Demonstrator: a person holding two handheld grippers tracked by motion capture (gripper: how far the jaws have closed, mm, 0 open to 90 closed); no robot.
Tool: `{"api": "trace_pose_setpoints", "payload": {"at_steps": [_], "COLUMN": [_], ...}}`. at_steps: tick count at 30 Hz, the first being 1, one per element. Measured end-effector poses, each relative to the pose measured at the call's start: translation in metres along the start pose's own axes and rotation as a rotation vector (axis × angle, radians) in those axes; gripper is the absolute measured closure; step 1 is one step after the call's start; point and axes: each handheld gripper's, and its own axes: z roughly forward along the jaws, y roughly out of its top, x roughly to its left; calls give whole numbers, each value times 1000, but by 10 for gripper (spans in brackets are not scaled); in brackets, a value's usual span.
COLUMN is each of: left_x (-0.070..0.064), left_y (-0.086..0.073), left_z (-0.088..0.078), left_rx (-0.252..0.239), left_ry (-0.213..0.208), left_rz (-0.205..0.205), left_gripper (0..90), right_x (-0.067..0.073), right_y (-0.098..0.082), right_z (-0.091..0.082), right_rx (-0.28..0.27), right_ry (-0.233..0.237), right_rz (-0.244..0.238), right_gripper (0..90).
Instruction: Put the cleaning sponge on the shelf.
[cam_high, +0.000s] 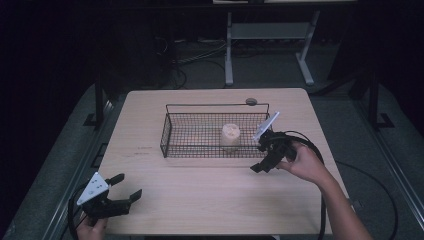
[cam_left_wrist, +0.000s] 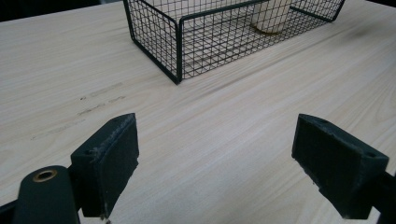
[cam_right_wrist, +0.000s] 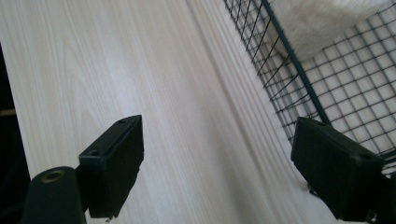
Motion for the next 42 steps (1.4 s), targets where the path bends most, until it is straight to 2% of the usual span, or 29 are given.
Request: {"api": "trace_pose_setpoints", "payload": {"at_steps": [1,15,24,27,42], "left_x": [0,0,0,0,0], "left_y": [0,0,0,0,-1], "left_z": [0,1,1,1,0], "left_rx": [0,2,3,3,5], "left_ry": [-1,-2,-2,-2,0], "left_rz": [1,1,0,0,-1], "left_gripper": [139,139,140,139,139], "right_x": [1,6,11,12,17], "right_y": [-1,-23,-33,-36,-59], "right_z": [1,7,8,10,11], "right_rx": [14,-8,-23,-11,-41], "right_ry": [-4,24,28,26,23], "right_rz": [-2,27,30,37,77], "right_gripper": [165,165,164,162,163]}}
